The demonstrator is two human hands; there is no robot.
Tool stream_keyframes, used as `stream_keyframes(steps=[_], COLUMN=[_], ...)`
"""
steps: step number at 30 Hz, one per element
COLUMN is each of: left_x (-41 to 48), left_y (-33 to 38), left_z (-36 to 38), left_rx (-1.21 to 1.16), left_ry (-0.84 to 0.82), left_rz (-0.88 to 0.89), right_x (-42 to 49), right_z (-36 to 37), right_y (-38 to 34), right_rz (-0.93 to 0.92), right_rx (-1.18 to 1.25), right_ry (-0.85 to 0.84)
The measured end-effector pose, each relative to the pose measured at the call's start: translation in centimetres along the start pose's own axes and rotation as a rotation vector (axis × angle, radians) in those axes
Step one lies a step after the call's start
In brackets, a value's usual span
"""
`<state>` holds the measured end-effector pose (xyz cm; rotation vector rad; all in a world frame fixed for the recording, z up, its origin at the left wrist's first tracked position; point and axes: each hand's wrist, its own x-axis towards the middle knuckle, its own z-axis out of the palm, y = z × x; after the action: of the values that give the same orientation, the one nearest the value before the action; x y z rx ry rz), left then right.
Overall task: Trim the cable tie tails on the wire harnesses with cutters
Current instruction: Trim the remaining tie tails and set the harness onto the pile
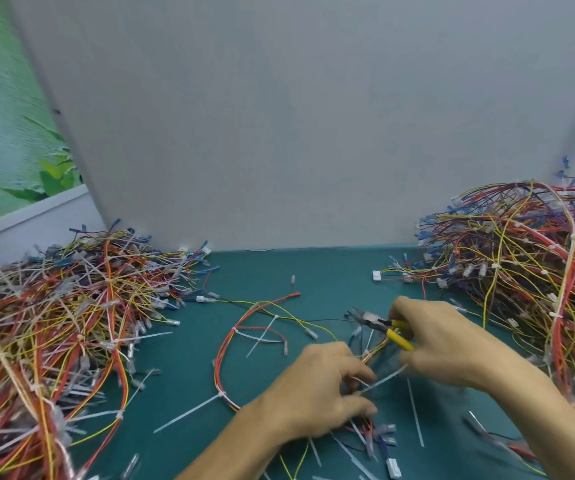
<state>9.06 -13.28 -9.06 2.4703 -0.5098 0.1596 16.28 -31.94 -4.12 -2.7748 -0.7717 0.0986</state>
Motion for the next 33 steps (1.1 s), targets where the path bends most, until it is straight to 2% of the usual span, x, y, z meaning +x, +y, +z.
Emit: stream_keyframes(steps=[4,12,18,21,33], left_x=[0.2,0.7,0.9,1.0,1.1], left_y=[-0.6,-1.4,-2.0,-2.3,-2.6], left_z=[1.1,1.6,1.6,1.4,1.4], left_rx=[0.045,-0.133,-0.472,-0.616,-0.593], left_ry=[0.049,0.165,0.144,0.137,0.15], left_rz=[-0.009,-0.082,-0.213,-0.254,-0.282], right_x=[-0.1,-1.2,-3.1,-4.3,-5.0], right_z=[-0.1,1.2,0.9,0.3,0.3], right_y=[0.2,0.0,-0.4,-0.8,-4.2], right_rz=[-0.013,0.094,0.171,0.148,0.066], right_rx=[-0.03,-0.06,-0.244,-0.383,-0.425], right_ry=[0.073,-0.01,-0.115,-0.153,-0.163])
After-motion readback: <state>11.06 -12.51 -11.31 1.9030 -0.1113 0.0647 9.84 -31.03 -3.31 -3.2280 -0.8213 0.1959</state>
